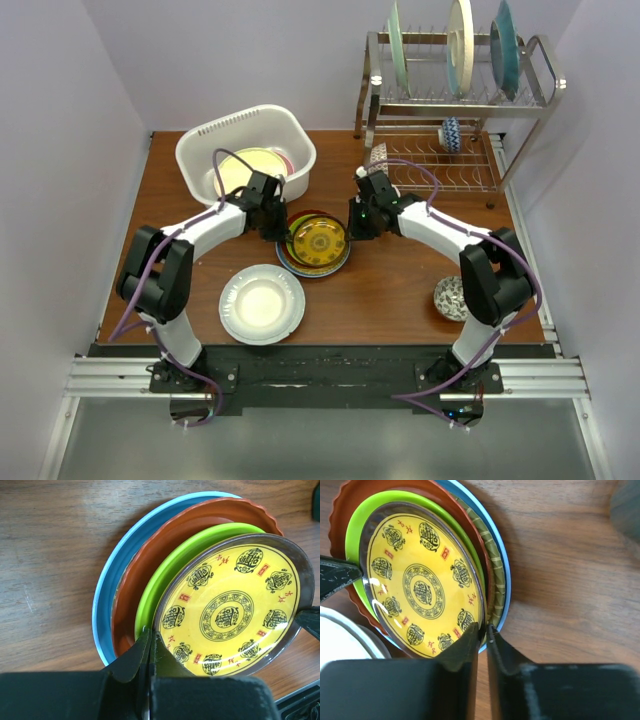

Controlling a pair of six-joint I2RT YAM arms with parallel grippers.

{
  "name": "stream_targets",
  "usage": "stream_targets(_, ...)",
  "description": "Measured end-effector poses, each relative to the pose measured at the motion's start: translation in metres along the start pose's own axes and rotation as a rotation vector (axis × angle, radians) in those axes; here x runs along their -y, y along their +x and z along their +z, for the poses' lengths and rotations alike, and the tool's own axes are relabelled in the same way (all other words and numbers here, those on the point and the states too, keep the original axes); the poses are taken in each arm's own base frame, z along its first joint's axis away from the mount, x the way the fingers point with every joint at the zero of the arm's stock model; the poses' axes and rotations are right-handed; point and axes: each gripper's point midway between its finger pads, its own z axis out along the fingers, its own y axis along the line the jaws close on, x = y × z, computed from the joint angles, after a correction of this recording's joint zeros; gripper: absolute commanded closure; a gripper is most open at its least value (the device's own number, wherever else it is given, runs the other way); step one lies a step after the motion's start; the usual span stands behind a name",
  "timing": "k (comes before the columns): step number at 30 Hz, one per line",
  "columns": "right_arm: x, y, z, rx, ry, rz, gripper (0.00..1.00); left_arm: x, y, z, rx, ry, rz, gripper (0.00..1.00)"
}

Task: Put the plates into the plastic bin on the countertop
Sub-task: Pick up the plate at the center of the board.

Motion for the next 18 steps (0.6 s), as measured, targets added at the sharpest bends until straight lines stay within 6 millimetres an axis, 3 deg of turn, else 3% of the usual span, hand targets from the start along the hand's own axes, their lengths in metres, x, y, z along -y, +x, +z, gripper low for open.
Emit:
stream_targets(6, 0.0, -0.003, 0.001, 0.016, -0.007, 0.003, 1.0, 0.001, 0.001, 0.0, -0.002, 0.003, 0.003, 0.99)
stream_targets(9, 0.001, -0.002, -0.001, 0.022, -0.009, 0.004, 1.0, 0.002, 0.001, 0.0, -0.004, 0.008, 0.004, 0.75)
stream_targets(10, 0.001, -0.002, -0.003, 0.025, -0.01, 0.005, 1.0, 0.003, 0.001, -0.001, -0.003, 0.008, 0.005, 0.61)
stream_targets(11, 0.0, -0.002, -0.005, 0.03, -0.011, 0.005, 1.0, 0.003, 0.001, -0.001, -0.004, 0.009, 0.007, 0.56)
stream_targets(13, -0.001, -0.004, -0.01, 0.04, -0.015, 0.004, 1.0, 0.005, 0.001, -0.003, -0.004, 0.017, 0.011, 0.5)
stream_targets(18, -0.004, -0.008, -0.027, 0.074, -0.03, 0.009, 1.0, 0.015, -0.007, -0.017, 0.031, 0.051, 0.013, 0.49)
